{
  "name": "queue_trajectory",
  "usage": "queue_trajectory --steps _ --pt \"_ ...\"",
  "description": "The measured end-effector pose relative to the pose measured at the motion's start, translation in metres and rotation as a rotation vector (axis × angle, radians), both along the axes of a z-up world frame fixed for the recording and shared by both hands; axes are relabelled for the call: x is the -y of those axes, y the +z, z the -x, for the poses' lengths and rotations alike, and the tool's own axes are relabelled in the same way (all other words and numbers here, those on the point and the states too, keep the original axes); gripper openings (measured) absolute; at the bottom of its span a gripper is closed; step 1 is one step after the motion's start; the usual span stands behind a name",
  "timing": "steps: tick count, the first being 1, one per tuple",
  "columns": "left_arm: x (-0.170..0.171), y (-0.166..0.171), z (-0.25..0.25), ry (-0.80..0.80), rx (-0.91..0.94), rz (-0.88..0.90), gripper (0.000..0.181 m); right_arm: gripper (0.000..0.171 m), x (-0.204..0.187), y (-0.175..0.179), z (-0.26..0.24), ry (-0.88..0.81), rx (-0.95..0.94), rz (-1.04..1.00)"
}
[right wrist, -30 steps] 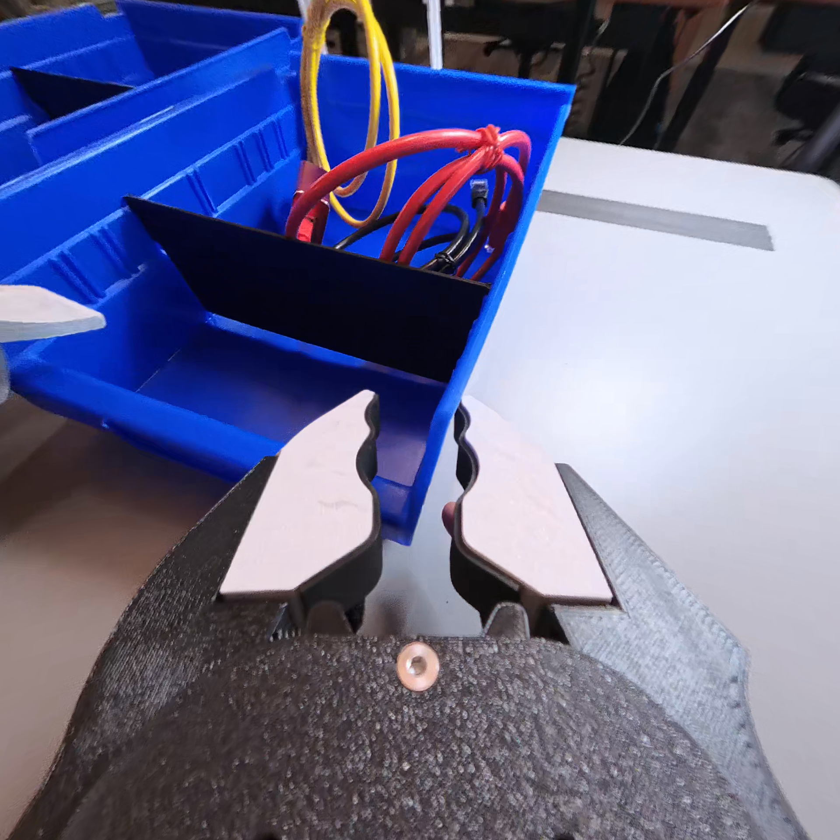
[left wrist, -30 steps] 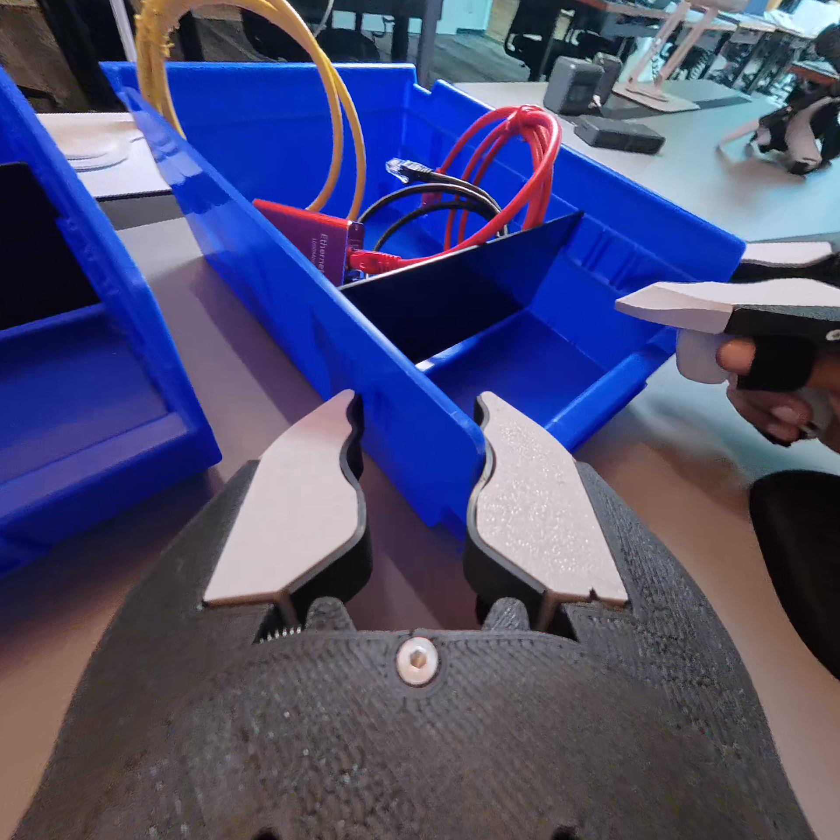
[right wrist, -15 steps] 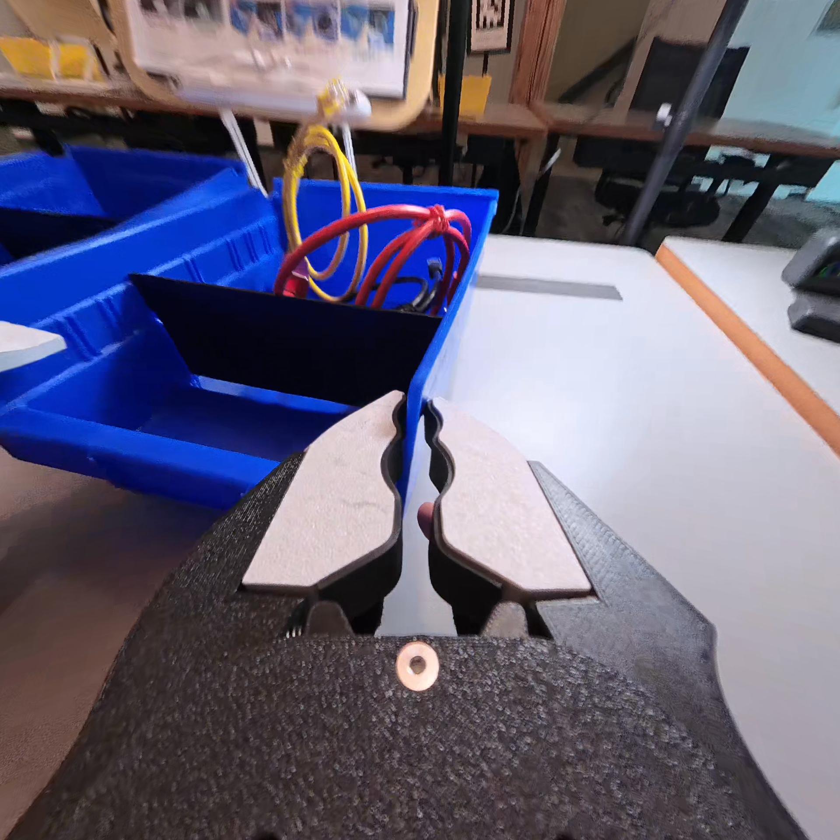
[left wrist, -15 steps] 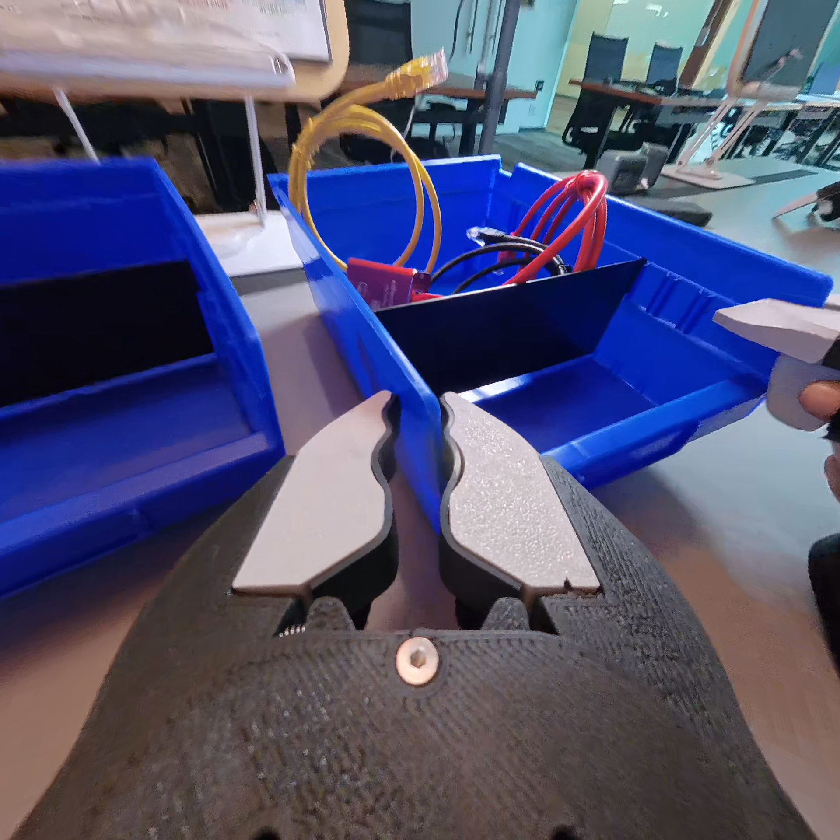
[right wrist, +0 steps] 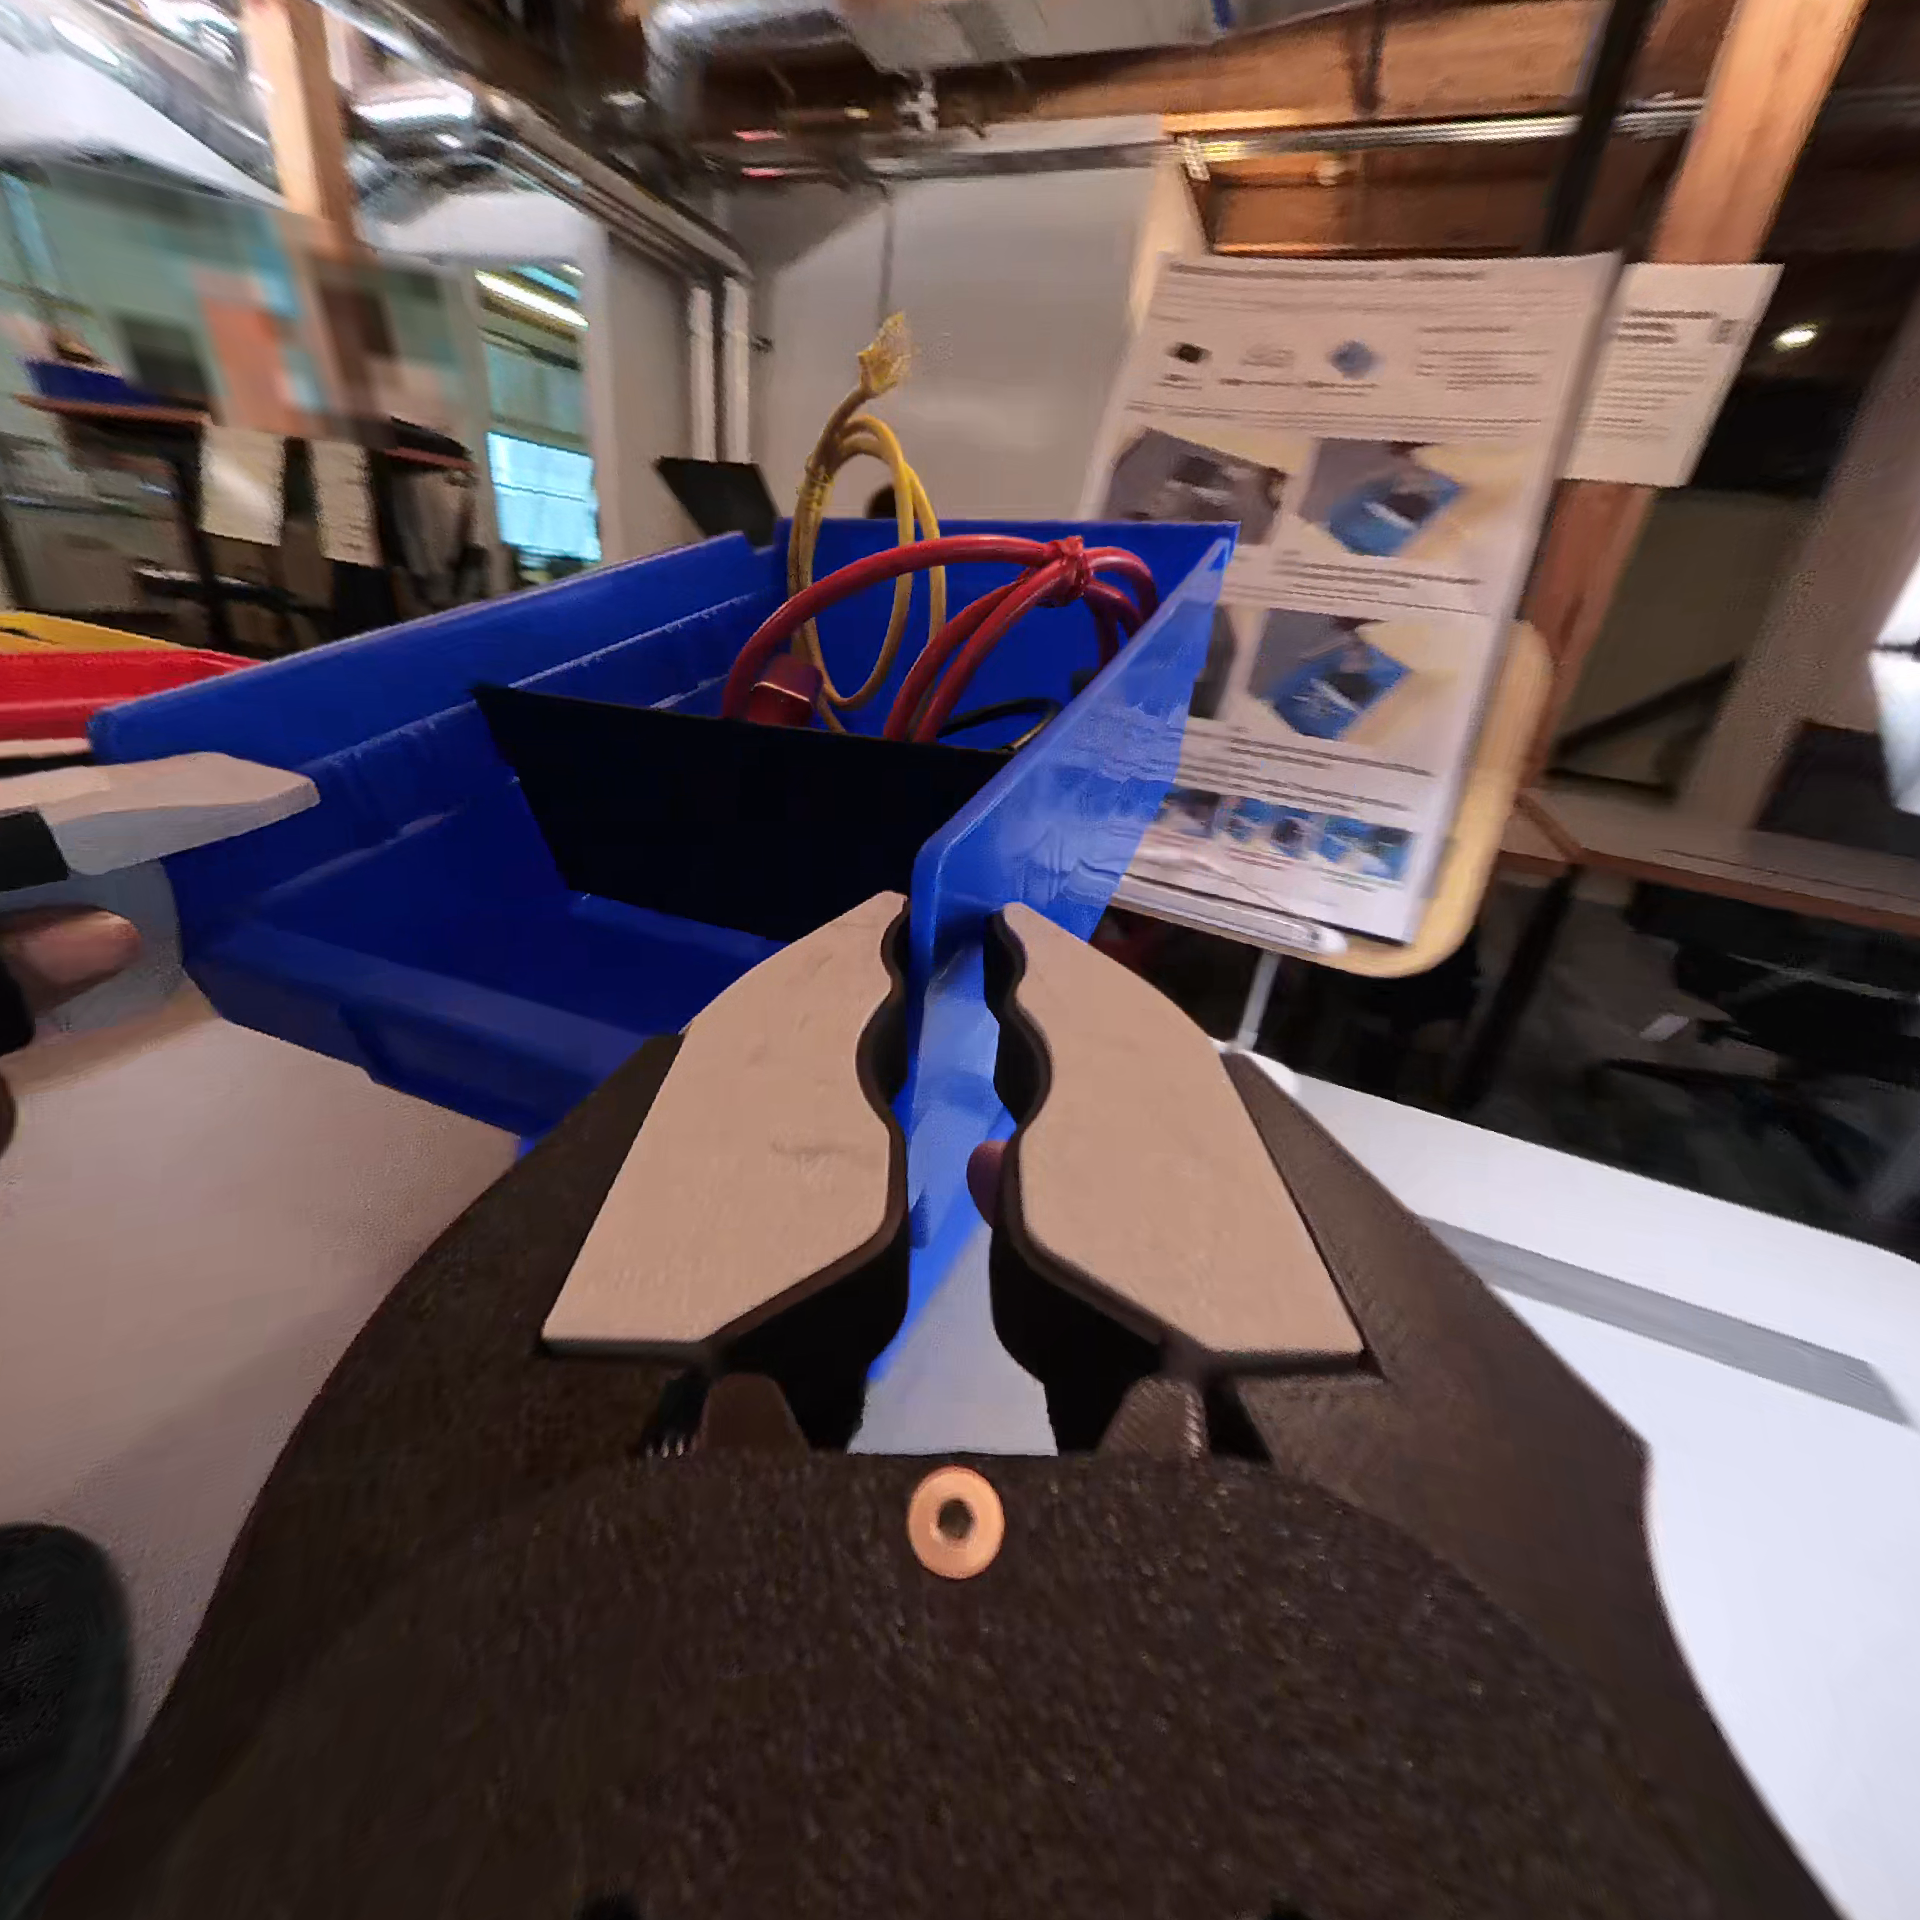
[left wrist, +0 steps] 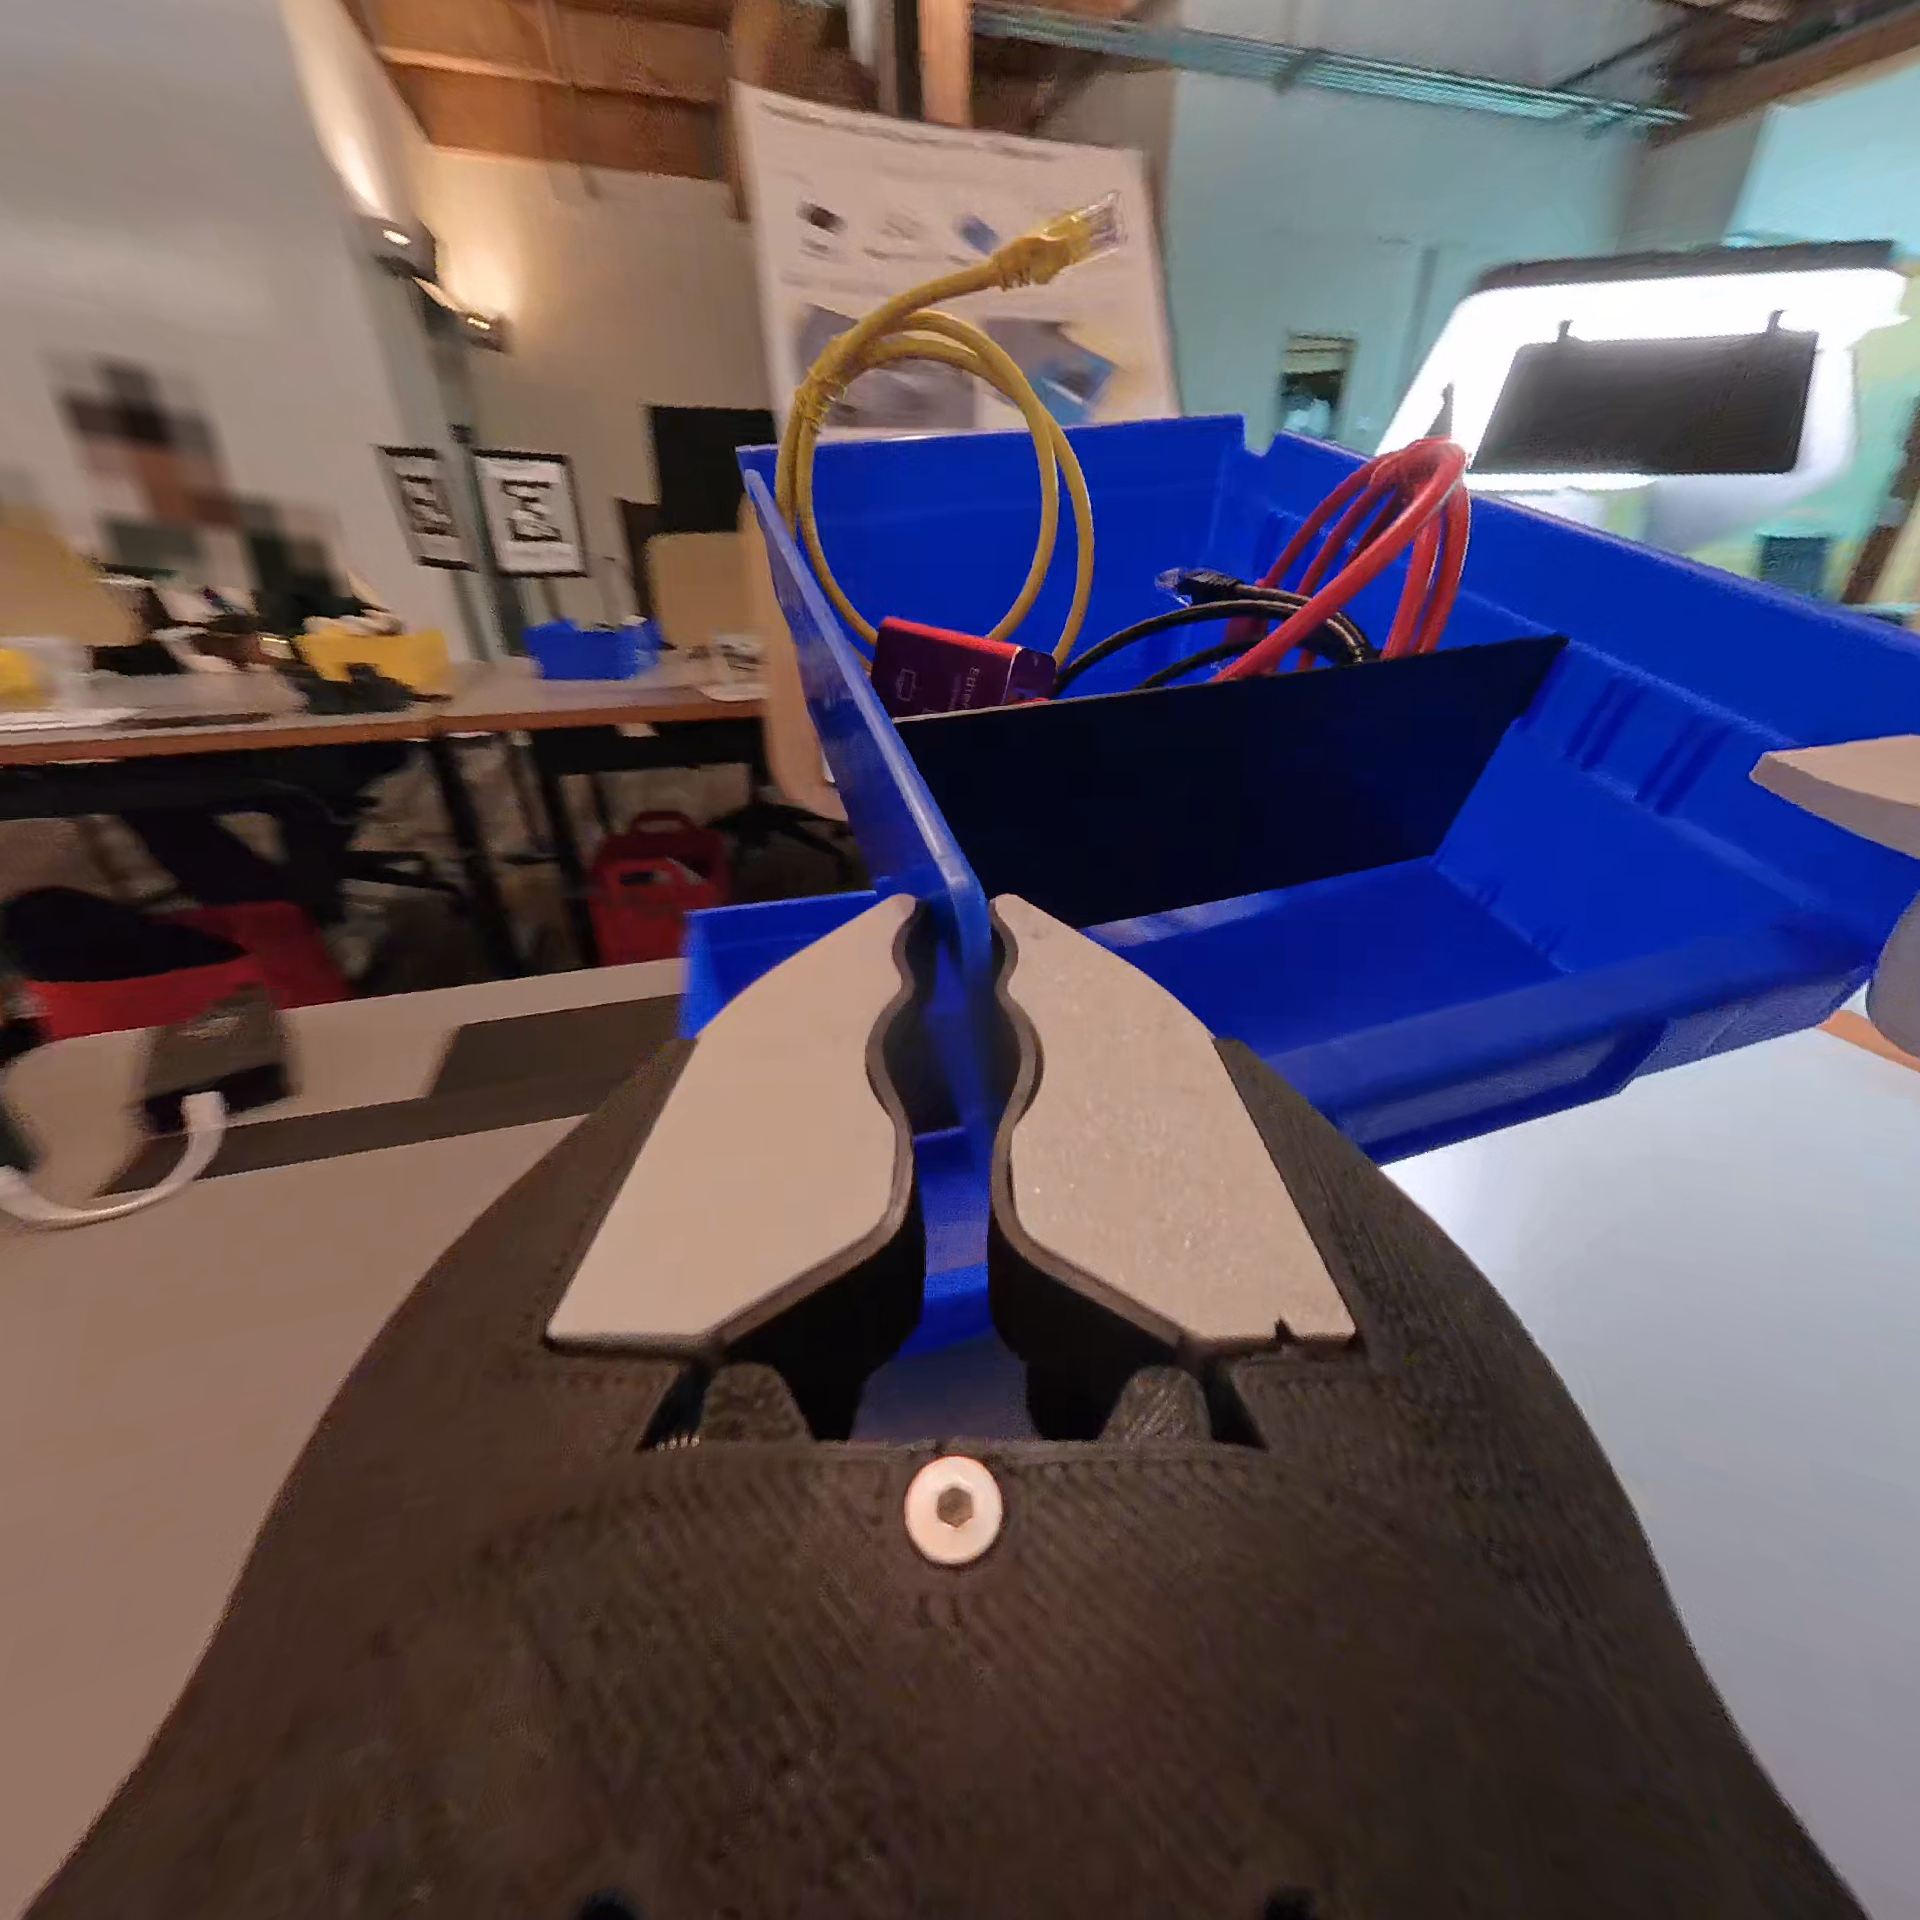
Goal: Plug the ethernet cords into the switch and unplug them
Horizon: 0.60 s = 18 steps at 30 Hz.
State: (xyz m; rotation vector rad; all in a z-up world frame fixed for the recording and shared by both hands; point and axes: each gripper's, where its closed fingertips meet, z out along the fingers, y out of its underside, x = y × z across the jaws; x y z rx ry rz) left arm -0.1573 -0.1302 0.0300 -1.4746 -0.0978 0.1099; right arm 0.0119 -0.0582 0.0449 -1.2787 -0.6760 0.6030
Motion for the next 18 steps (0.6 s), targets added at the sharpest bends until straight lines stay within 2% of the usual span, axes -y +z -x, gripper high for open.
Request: queue_trajectory --steps 4,9,13,18 --pt "0.057 0.007 0.075 0.185 -0.026 -0.013 0.006 0.012 0.031 -0.012 0.088 0.172 0.011 0.041" --pt "0.109 -0.016 0.156 0.348 -0.029 0.046 0.005 0.014 0.066 -0.050 0.181 0.325 0.032 0.130" --pt "0.124 -0.053 0.197 0.398 0.029 0.075 0.004 0.014 0.076 -0.087 0.226 0.363 0.079 0.170" --pt "0.119 -0.113 0.224 0.413 0.096 0.149 0.004 0.015 0.072 -0.138 0.249 0.366 0.175 0.220"
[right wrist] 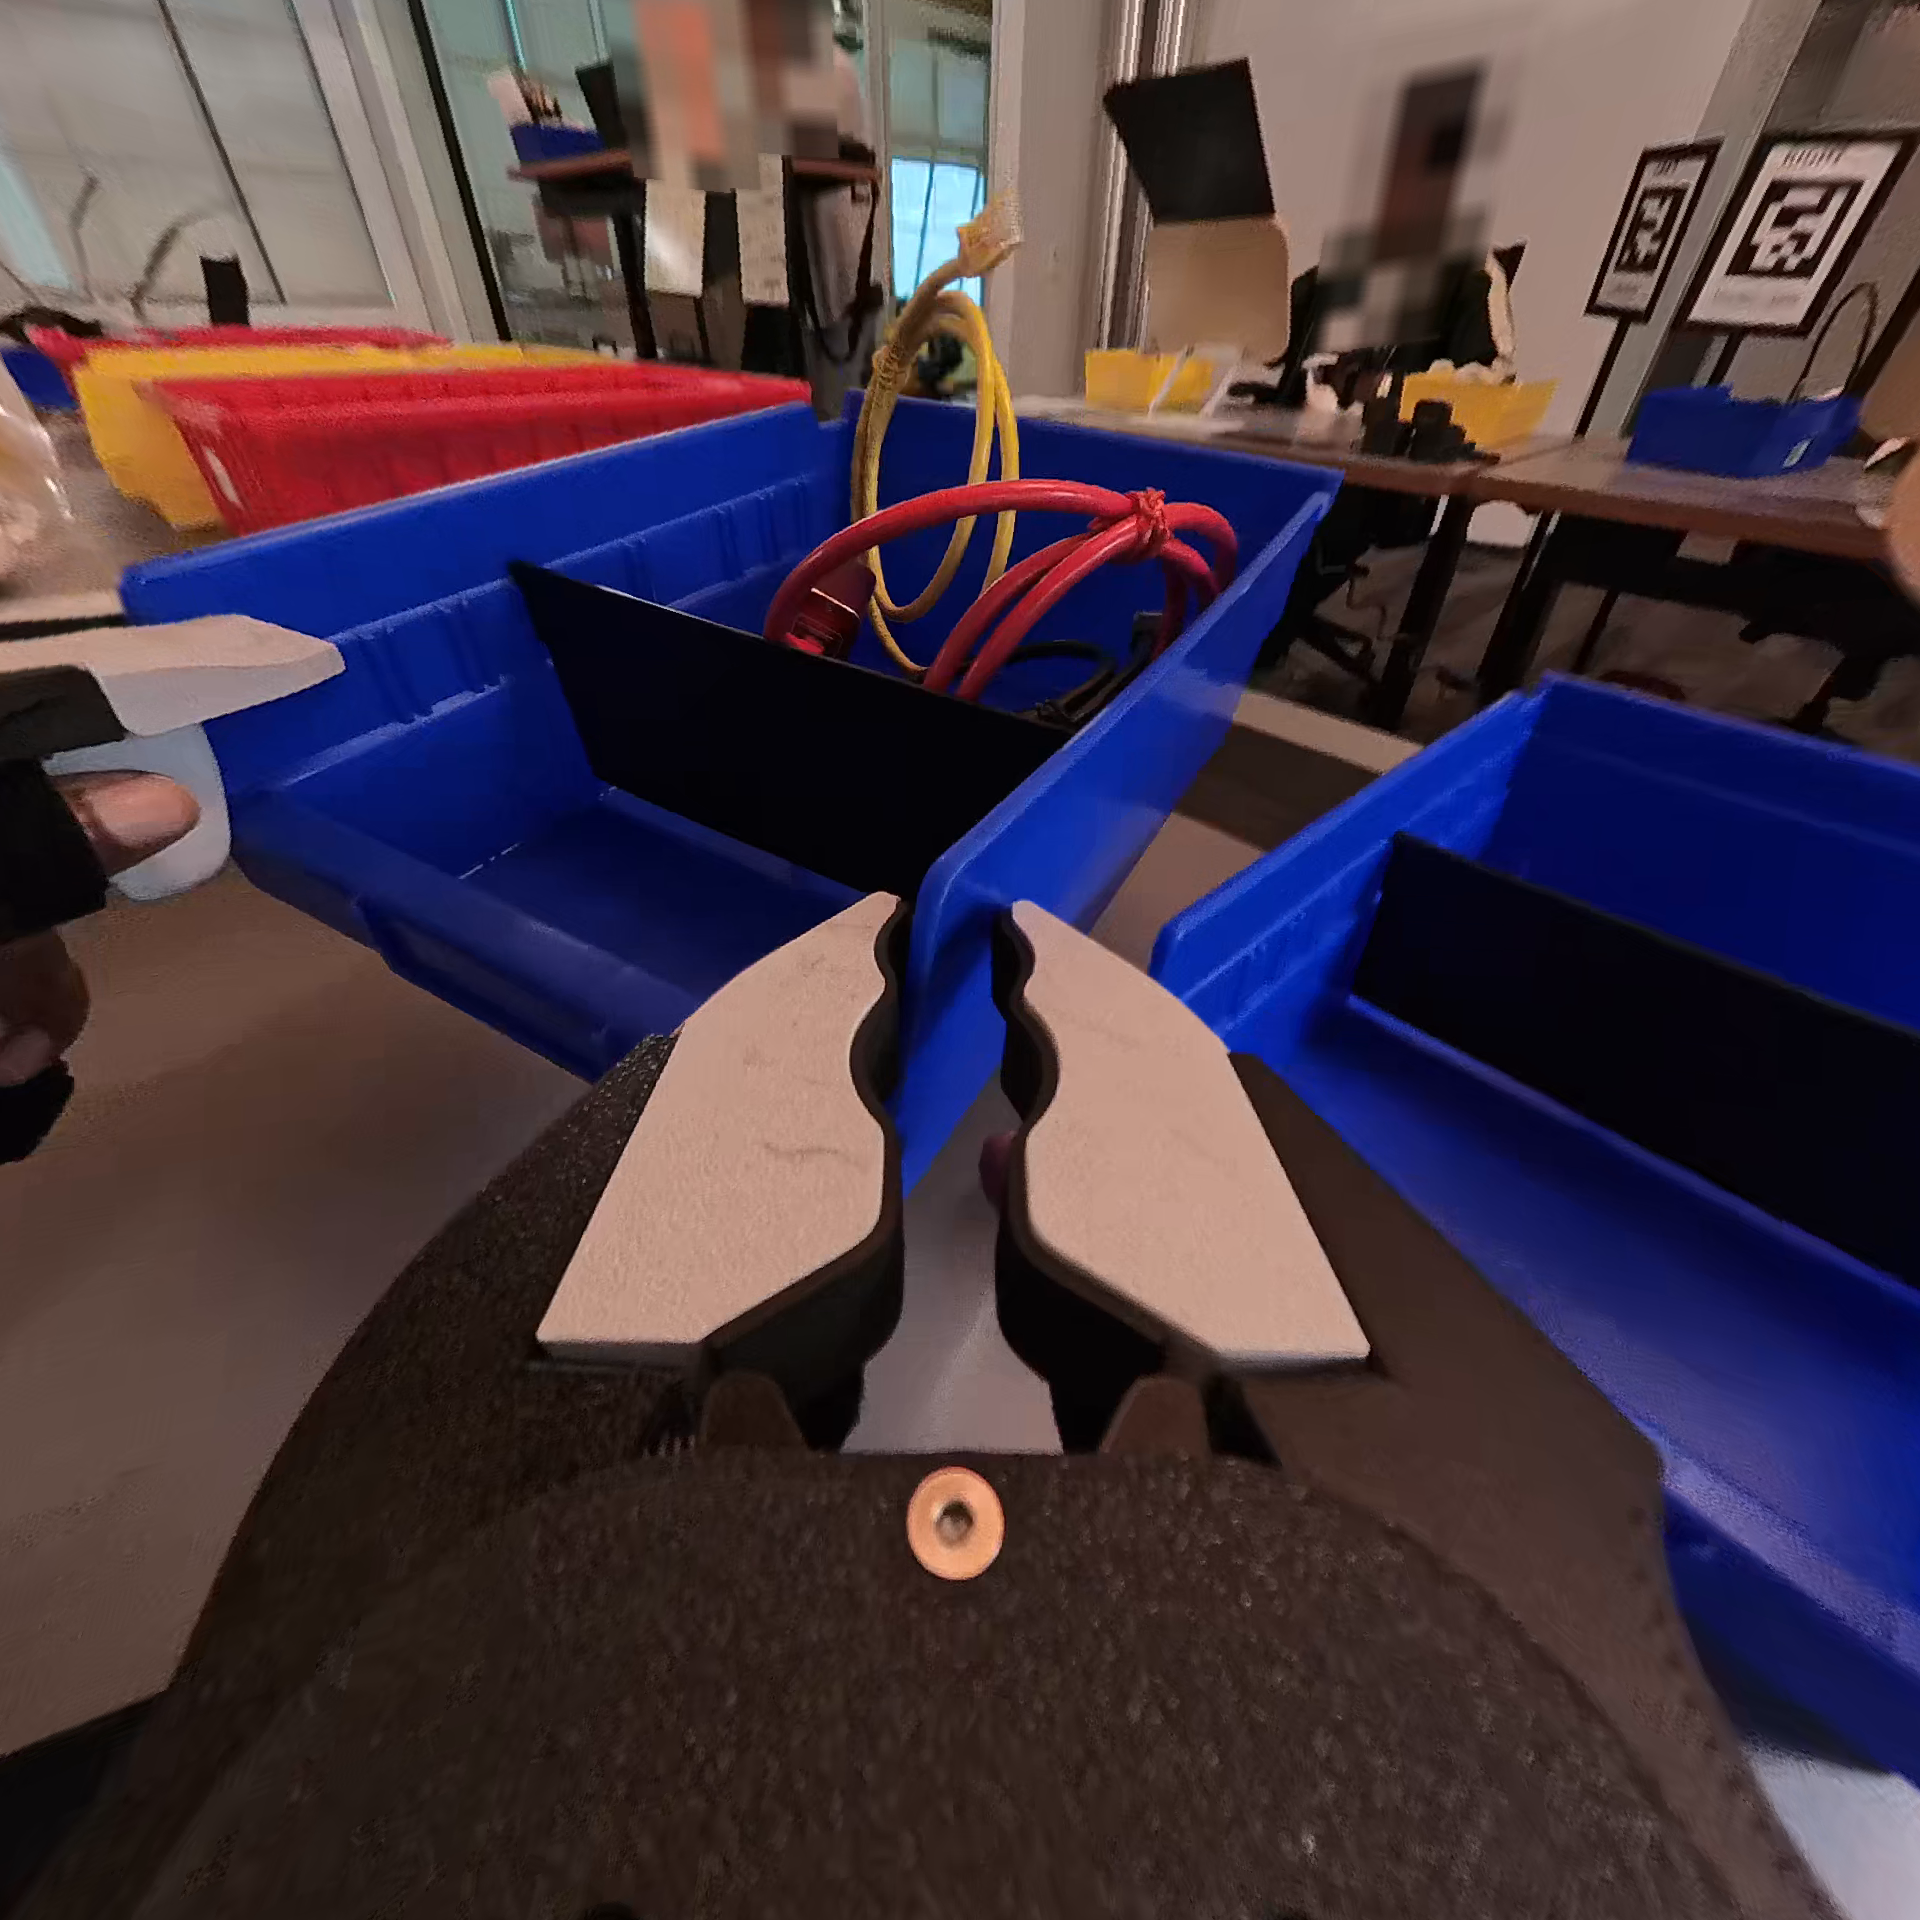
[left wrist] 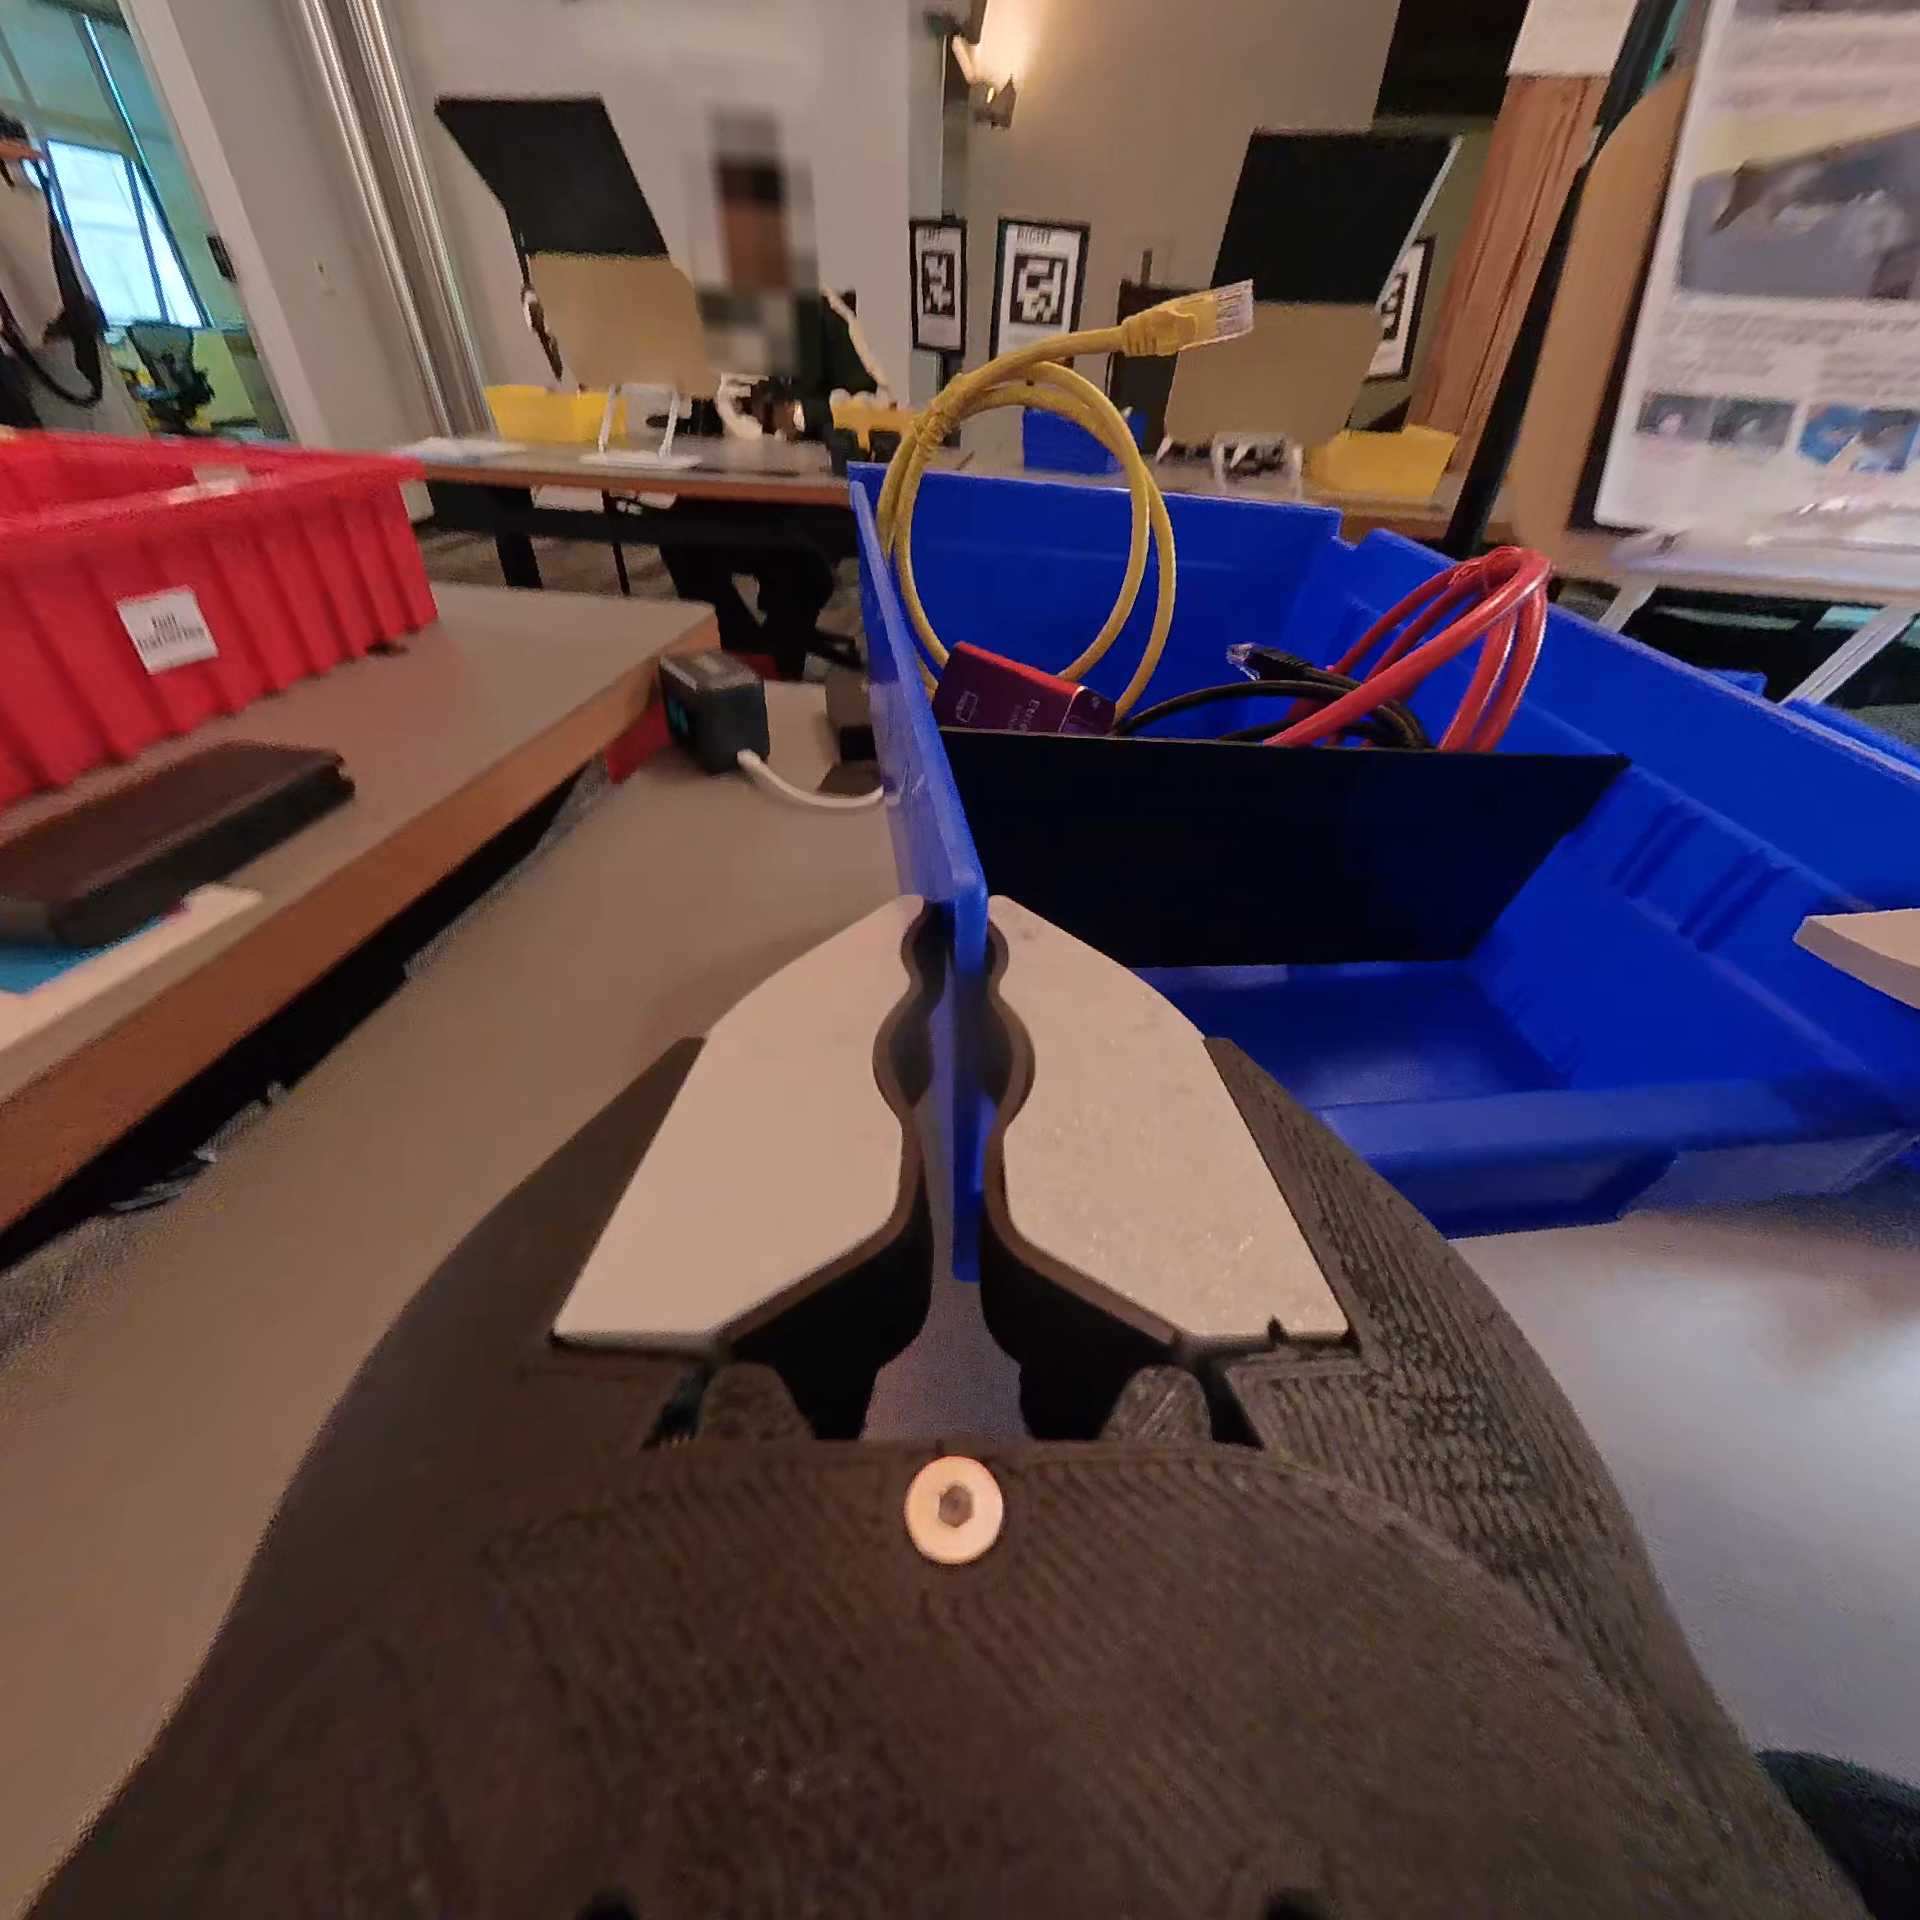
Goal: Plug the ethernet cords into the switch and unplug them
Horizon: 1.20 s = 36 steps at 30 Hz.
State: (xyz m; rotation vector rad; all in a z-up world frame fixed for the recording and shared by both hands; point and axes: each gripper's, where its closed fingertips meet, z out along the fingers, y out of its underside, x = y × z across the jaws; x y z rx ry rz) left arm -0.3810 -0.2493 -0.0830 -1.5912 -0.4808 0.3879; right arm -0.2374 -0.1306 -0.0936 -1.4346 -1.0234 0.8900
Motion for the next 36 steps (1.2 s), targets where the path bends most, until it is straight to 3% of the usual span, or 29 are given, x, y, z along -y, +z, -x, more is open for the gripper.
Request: queue_trajectory --steps 8,9,11,14,17,20,23,26,28,29,30,32,36 --pt "-0.015 -0.072 0.015 -0.019 0.074 0.194 0.006 0.015 -0.016 -0.064 0.015 0.052 0.121 0.063" --pt "-0.016 -0.073 0.015 -0.044 0.065 0.216 0.007 0.015 -0.017 -0.064 0.016 0.067 0.139 0.073" --pt "-0.015 -0.065 0.013 -0.080 0.041 0.209 0.025 0.018 -0.014 -0.063 0.014 0.146 0.184 0.080" --pt "-0.005 -0.037 0.016 -0.091 -0.063 0.207 0.041 0.041 -0.023 -0.047 -0.007 0.204 0.227 0.053" --pt "-0.006 -0.014 -0.004 -0.221 -0.174 0.296 0.045 0.045 -0.045 -0.034 -0.034 0.243 0.344 -0.045" --pt "-0.018 -0.017 -0.040 -0.438 -0.226 0.471 0.049 0.052 -0.077 -0.043 -0.057 0.253 0.590 -0.175" --pt "-0.036 -0.048 -0.078 -0.669 -0.250 0.655 0.059 0.059 -0.097 -0.067 -0.066 0.289 0.806 -0.227" --pt "-0.050 -0.096 -0.087 -0.753 -0.303 0.901 0.068 0.061 -0.106 -0.100 -0.067 0.329 0.986 -0.274" --pt "-0.057 -0.123 -0.084 -0.770 -0.328 1.038 0.064 0.052 -0.106 -0.122 -0.072 0.355 1.092 -0.294" --pt "-0.060 -0.132 -0.085 -0.782 -0.335 1.082 0.063 0.035 -0.111 -0.127 -0.075 0.322 1.125 -0.330" --pt "-0.064 -0.138 -0.084 -0.777 -0.364 1.113 0.061 0.030 -0.112 -0.128 -0.077 0.312 1.121 -0.357" --pt "-0.069 -0.142 -0.081 -0.761 -0.442 1.173 0.042 0.030 -0.109 -0.126 -0.090 0.302 1.128 -0.374" --pt "-0.078 -0.144 -0.093 -0.795 -0.482 1.161 0.034 0.030 -0.103 -0.121 -0.142 0.257 1.115 -0.411"
